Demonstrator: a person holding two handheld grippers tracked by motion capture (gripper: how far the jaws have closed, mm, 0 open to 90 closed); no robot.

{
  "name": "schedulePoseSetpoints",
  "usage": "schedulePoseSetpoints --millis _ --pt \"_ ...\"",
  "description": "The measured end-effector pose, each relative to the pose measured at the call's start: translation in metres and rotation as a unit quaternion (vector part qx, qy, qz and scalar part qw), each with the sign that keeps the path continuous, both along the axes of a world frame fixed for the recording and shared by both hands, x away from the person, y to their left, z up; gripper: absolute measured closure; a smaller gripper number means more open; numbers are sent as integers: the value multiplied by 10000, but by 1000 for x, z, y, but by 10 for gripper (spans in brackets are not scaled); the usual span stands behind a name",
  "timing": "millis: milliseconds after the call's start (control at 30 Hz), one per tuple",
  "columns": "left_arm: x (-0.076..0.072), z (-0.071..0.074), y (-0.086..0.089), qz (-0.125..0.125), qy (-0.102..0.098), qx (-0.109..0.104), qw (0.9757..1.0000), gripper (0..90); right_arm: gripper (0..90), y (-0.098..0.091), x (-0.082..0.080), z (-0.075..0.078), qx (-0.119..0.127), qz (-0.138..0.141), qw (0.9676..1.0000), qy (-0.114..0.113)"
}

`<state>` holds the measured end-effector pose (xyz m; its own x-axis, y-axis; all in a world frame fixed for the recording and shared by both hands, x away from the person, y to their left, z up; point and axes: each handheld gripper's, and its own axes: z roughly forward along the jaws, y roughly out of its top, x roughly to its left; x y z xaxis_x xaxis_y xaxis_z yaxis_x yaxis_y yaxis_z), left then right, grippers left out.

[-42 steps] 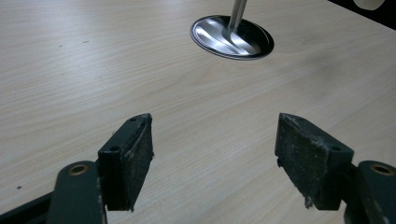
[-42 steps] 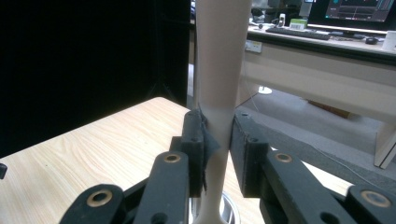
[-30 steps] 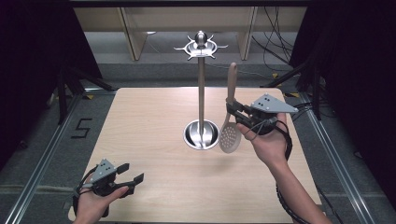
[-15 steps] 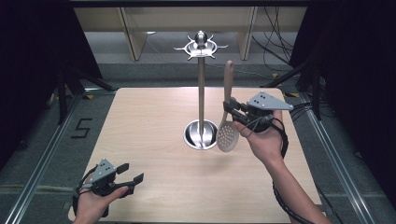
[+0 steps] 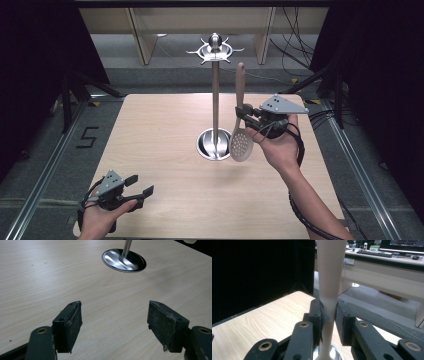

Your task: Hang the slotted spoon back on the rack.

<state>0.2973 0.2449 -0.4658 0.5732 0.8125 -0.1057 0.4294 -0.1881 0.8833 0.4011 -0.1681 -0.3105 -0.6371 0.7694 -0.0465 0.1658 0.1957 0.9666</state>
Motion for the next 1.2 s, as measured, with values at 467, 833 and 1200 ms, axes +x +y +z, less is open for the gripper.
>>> schedulePoseSetpoints --millis 467,833,1200 --pt "0 0 0 13 7 -20 10000 275 770 7 6 2 32 11 9999 117" --pt "0 0 0 17 14 -25 10000 275 770 11 9 4 13 -33 9999 119" --pt "0 0 0 0 -5 -5 10000 275 770 15 12 5 38 16 9997 229"
